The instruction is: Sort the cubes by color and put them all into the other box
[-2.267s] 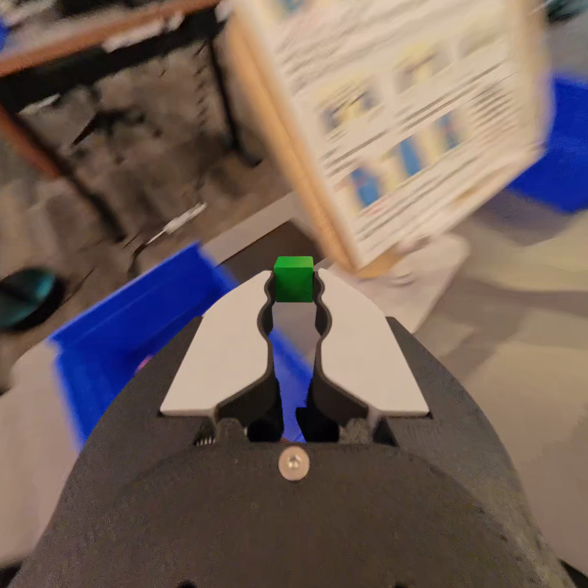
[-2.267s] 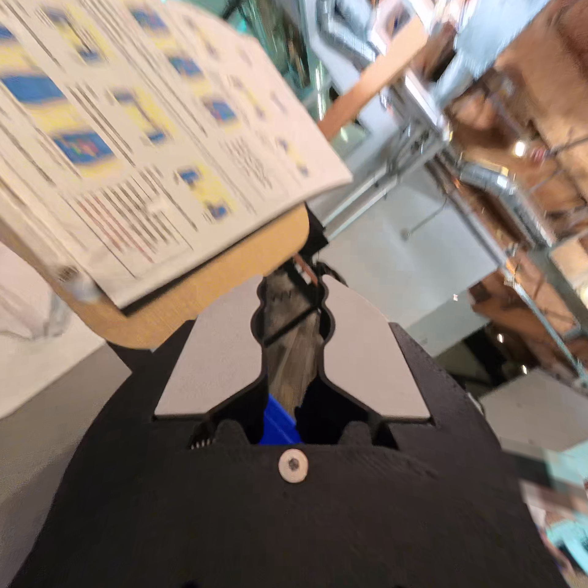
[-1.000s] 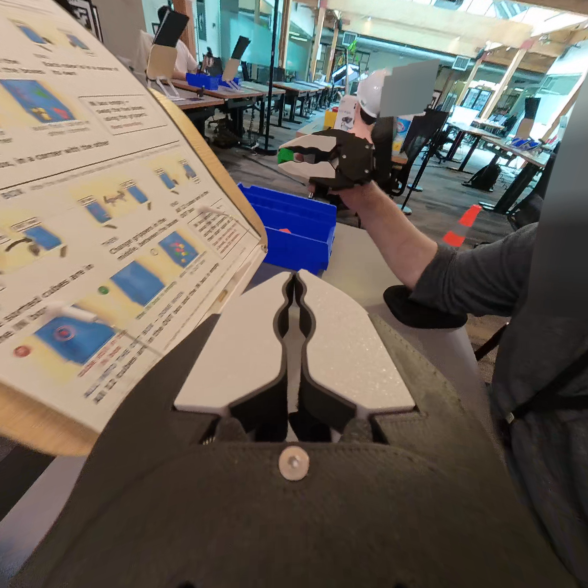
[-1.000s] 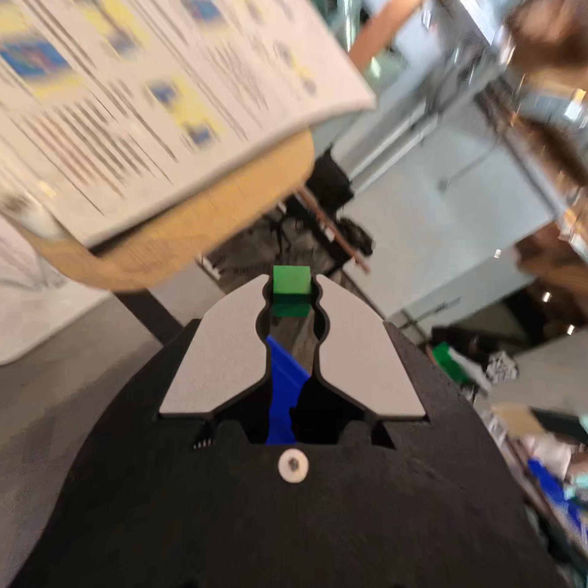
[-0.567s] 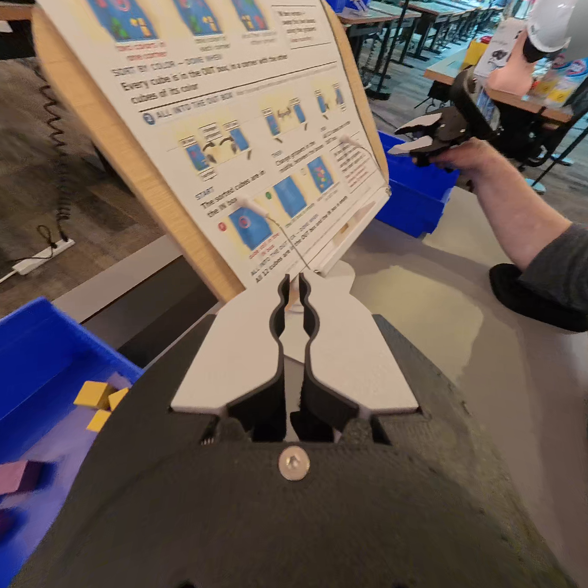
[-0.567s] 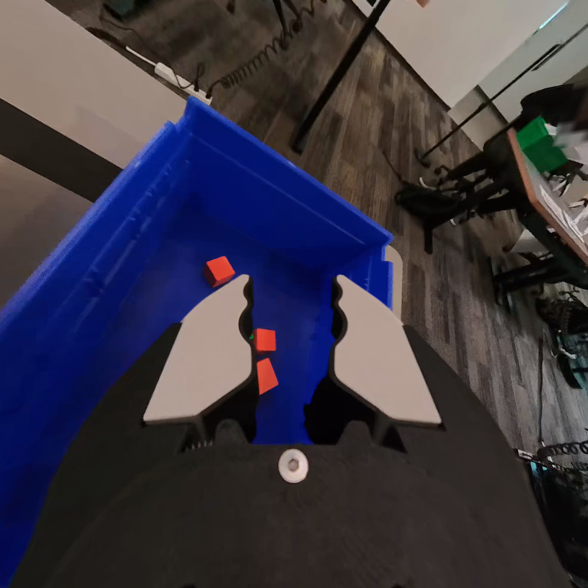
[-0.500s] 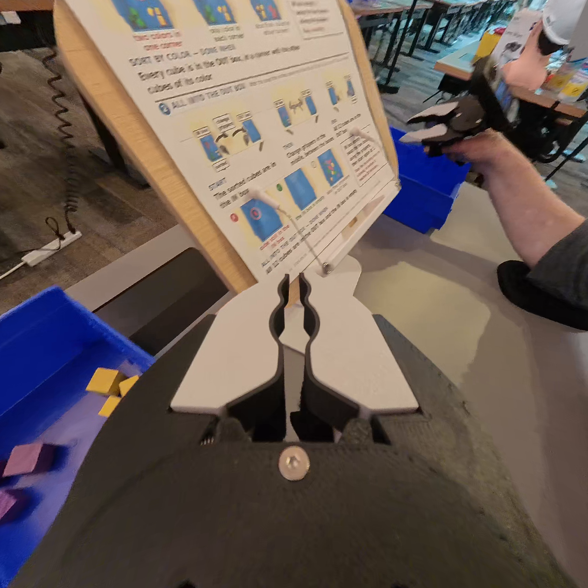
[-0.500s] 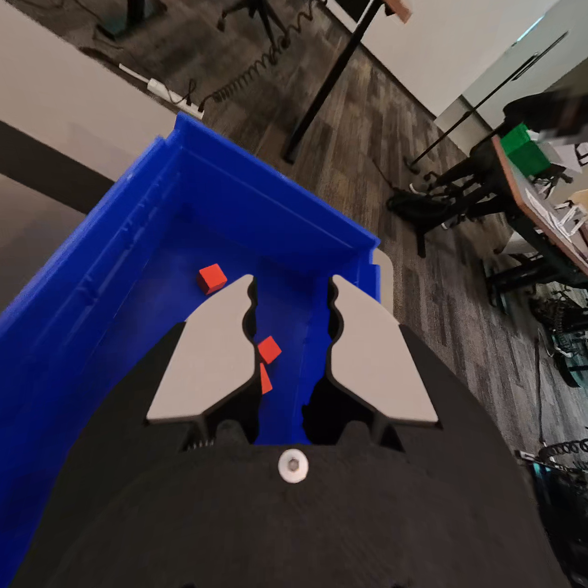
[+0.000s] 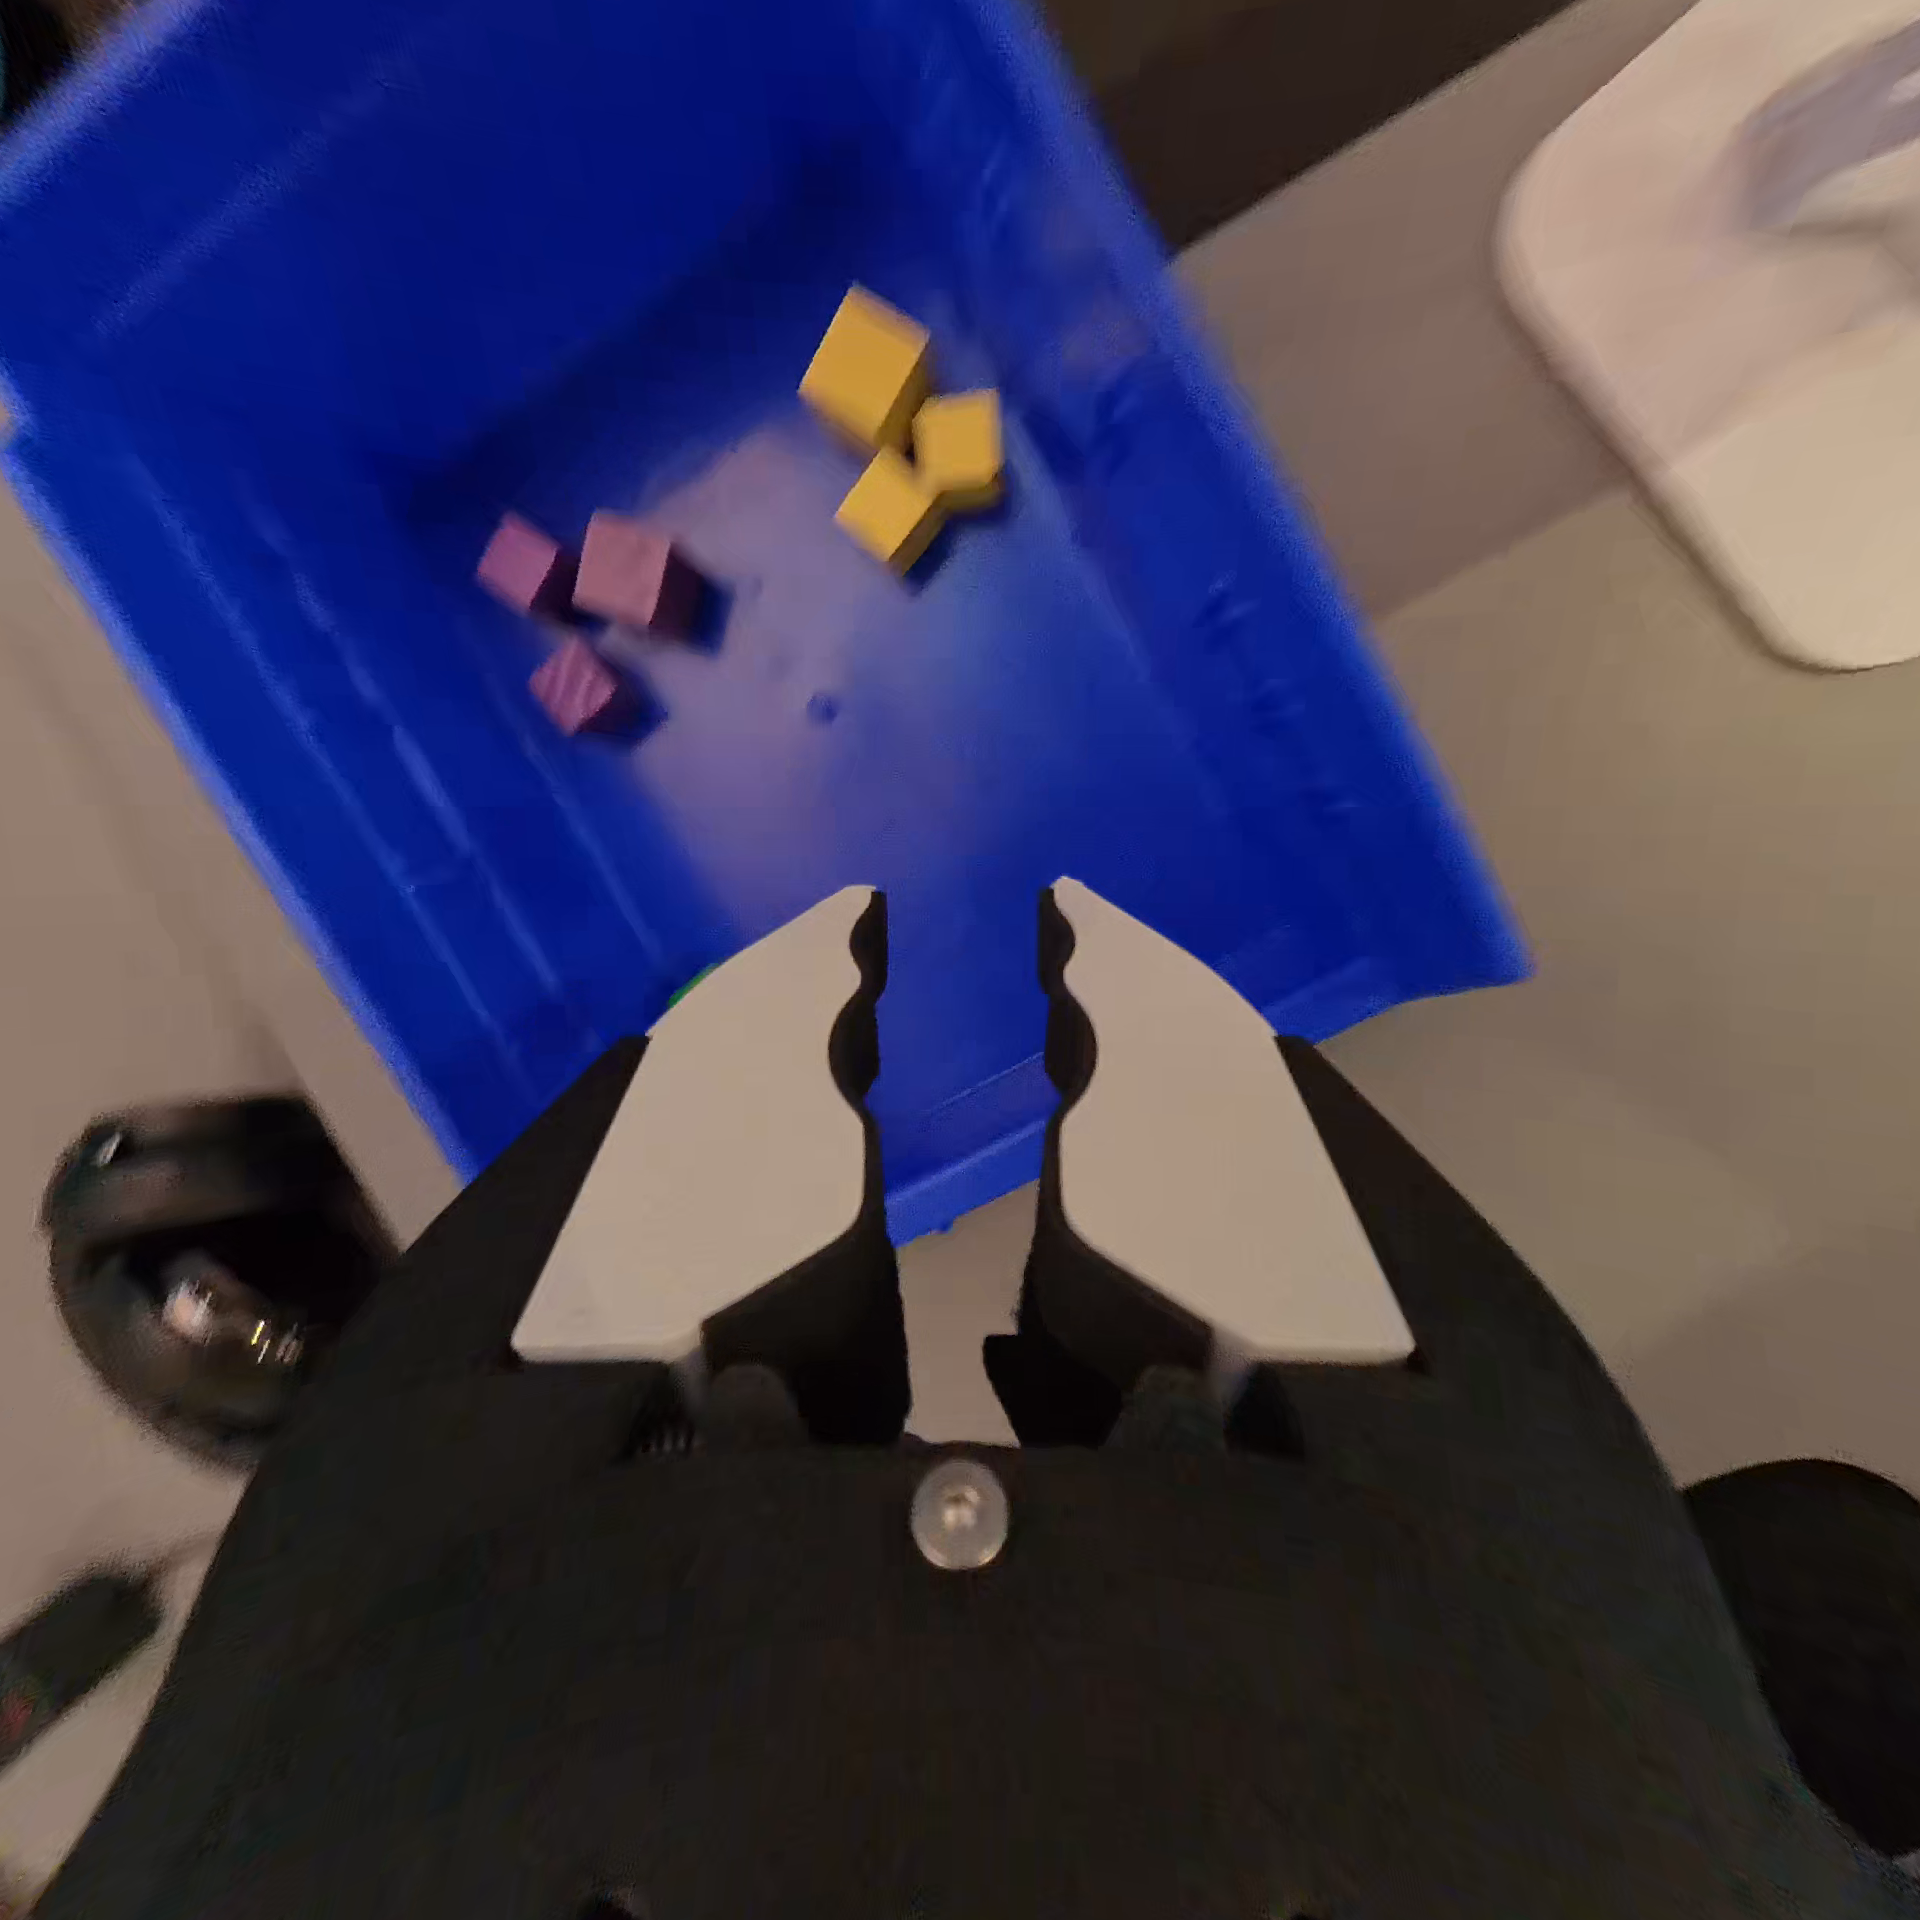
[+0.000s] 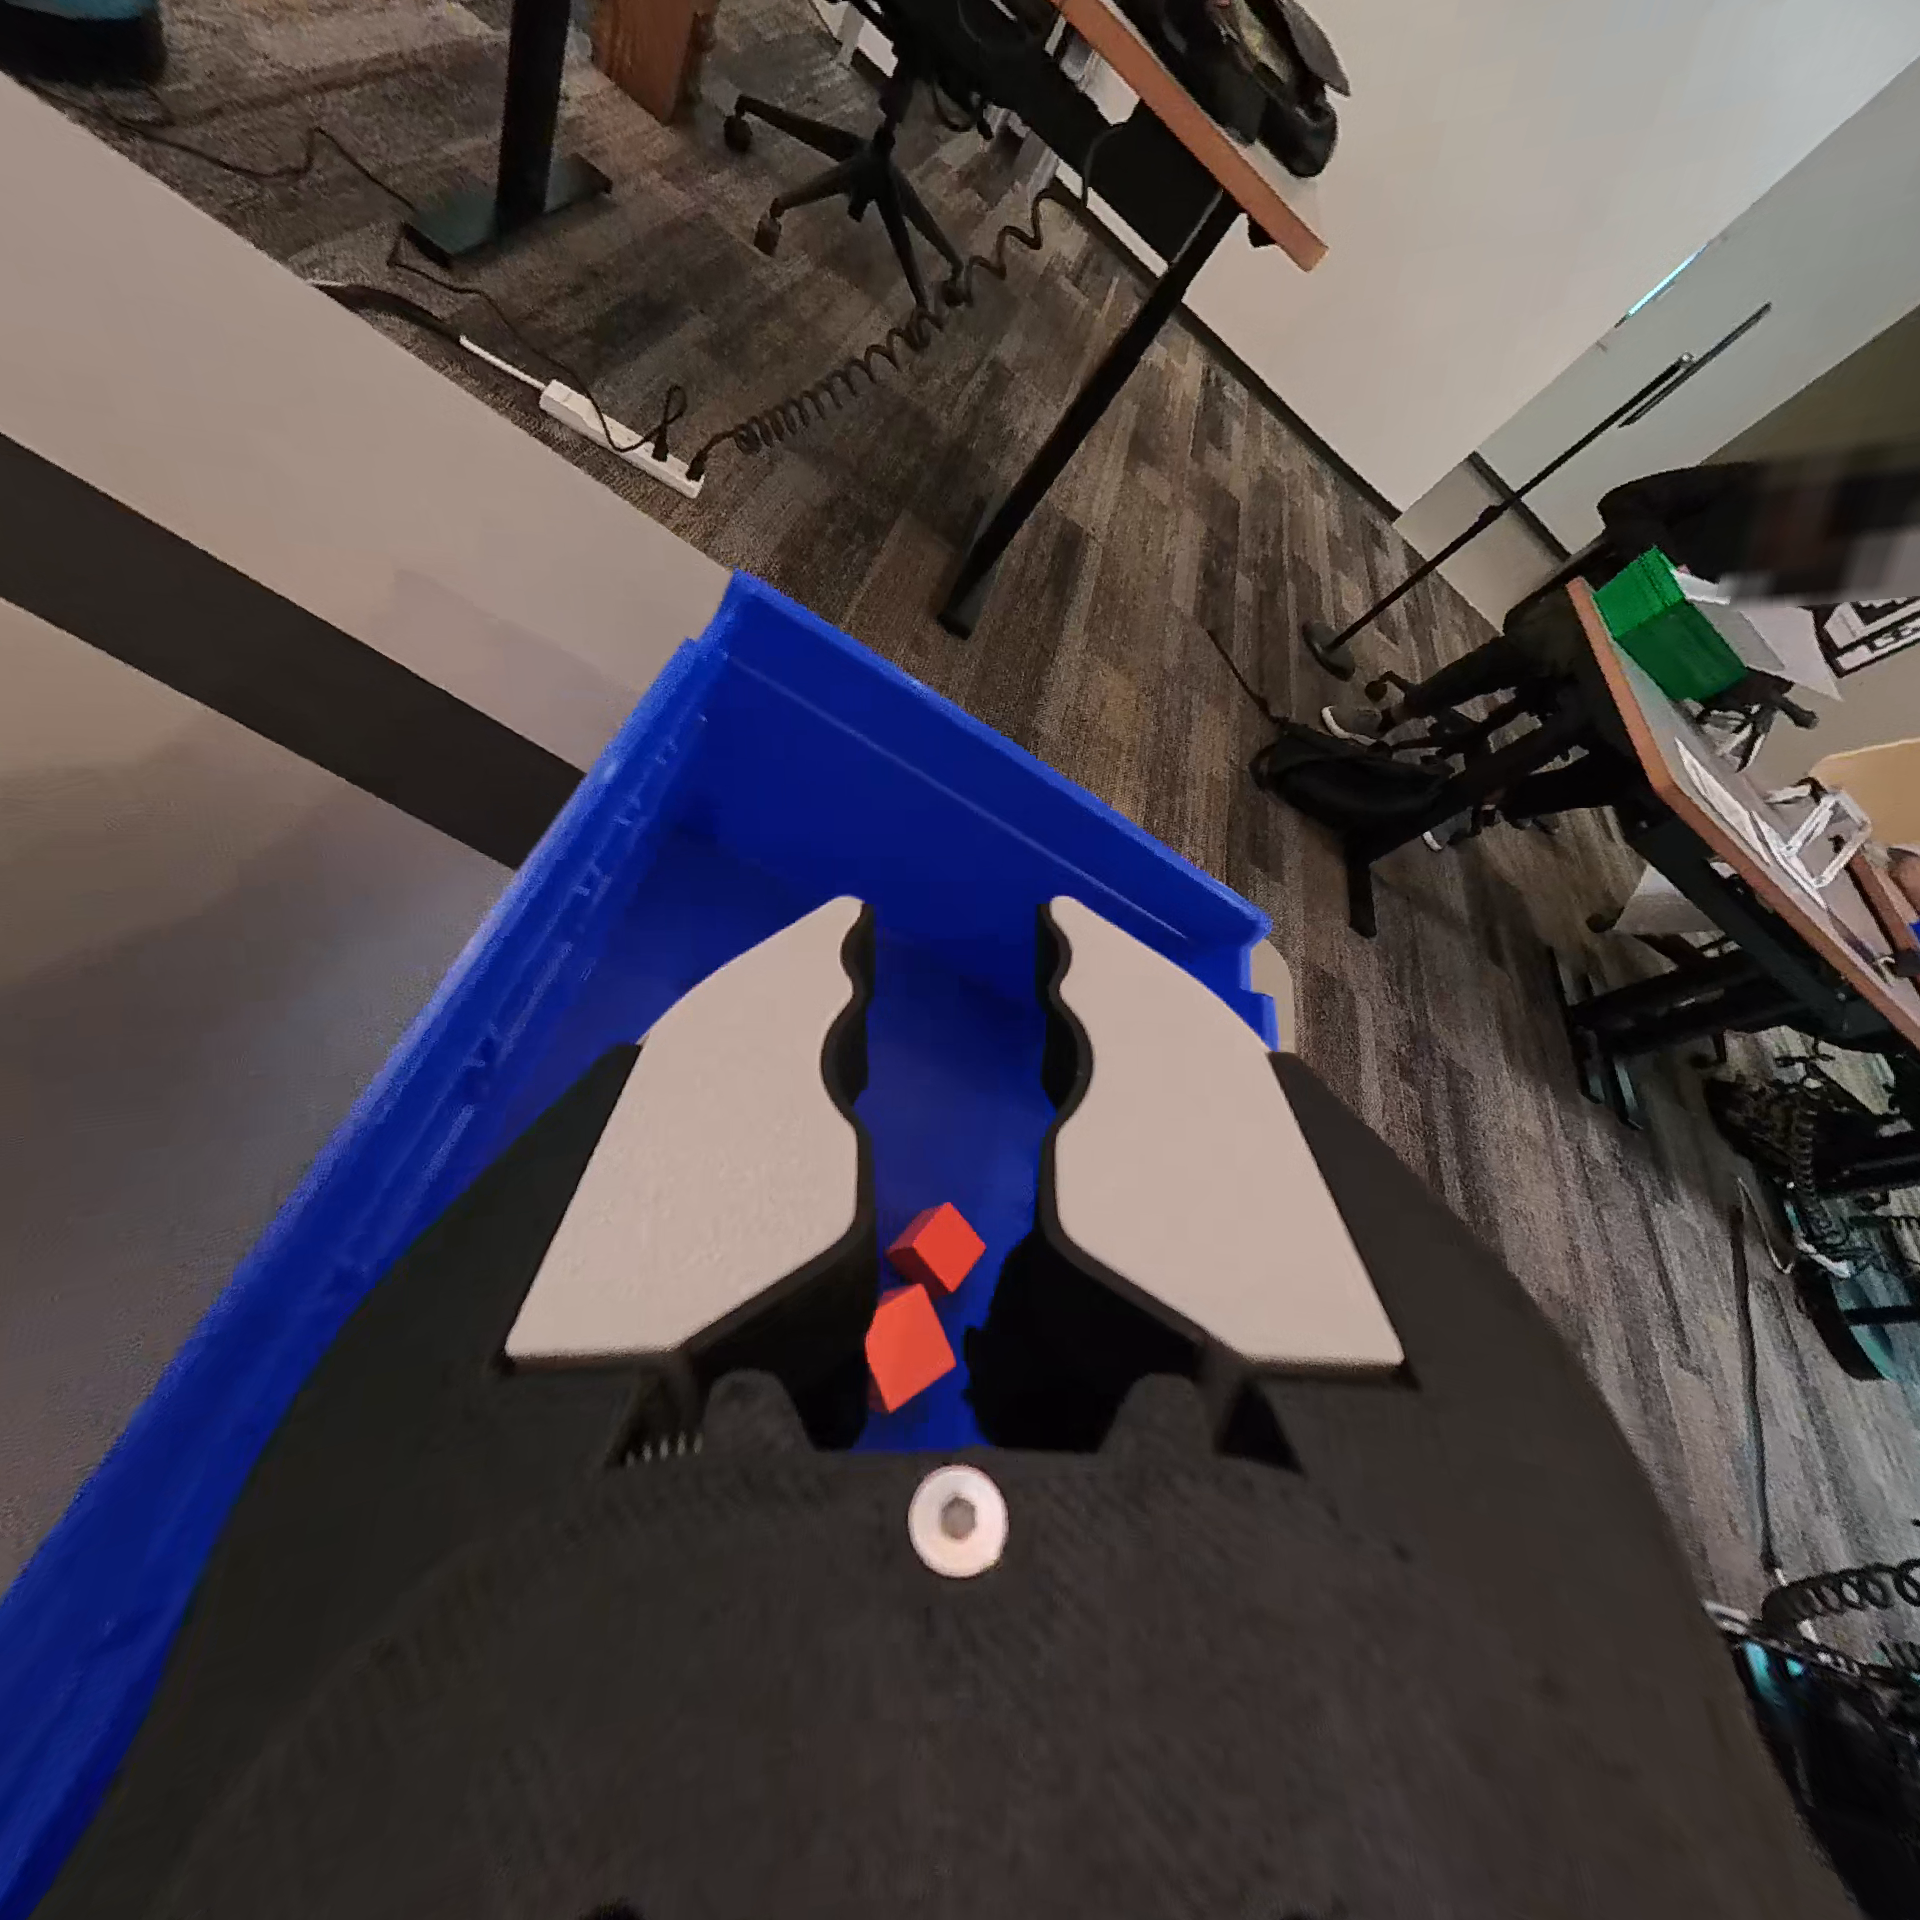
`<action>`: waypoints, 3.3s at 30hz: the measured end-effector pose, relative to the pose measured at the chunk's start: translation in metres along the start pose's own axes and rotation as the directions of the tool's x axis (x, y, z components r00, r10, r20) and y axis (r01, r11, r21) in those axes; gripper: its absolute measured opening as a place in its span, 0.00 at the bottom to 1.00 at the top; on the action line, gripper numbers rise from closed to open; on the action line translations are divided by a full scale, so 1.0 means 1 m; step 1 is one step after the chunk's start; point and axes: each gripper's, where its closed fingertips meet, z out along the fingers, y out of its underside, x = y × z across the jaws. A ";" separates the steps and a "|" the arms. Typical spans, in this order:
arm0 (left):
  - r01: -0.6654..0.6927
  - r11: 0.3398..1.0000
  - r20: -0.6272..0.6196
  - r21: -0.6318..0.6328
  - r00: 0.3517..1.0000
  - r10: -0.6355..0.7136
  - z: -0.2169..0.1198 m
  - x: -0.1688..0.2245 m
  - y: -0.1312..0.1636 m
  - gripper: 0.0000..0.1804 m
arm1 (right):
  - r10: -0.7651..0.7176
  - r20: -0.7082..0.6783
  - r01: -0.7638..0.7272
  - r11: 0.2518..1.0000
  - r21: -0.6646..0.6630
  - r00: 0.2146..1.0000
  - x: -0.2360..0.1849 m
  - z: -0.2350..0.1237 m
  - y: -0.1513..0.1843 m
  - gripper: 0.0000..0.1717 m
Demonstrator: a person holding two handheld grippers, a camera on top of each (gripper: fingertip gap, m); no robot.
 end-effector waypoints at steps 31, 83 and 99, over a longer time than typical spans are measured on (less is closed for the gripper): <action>0.178 0.838 0.185 -0.515 0.978 -0.093 0.077 -0.056 0.111 0.17 | -0.071 0.081 0.071 0.997 0.002 0.994 -0.038 0.009 -0.009 0.16; 0.114 0.764 -0.757 0.635 0.290 0.585 -0.140 0.340 -0.105 0.21 | -0.544 -0.126 0.340 0.313 0.887 0.830 -0.259 -0.225 -0.210 0.17; 0.108 0.678 -0.566 0.727 0.652 0.504 -0.132 0.229 -0.124 0.00 | -0.127 0.196 0.134 0.991 -0.019 0.972 -0.024 -0.002 0.016 0.17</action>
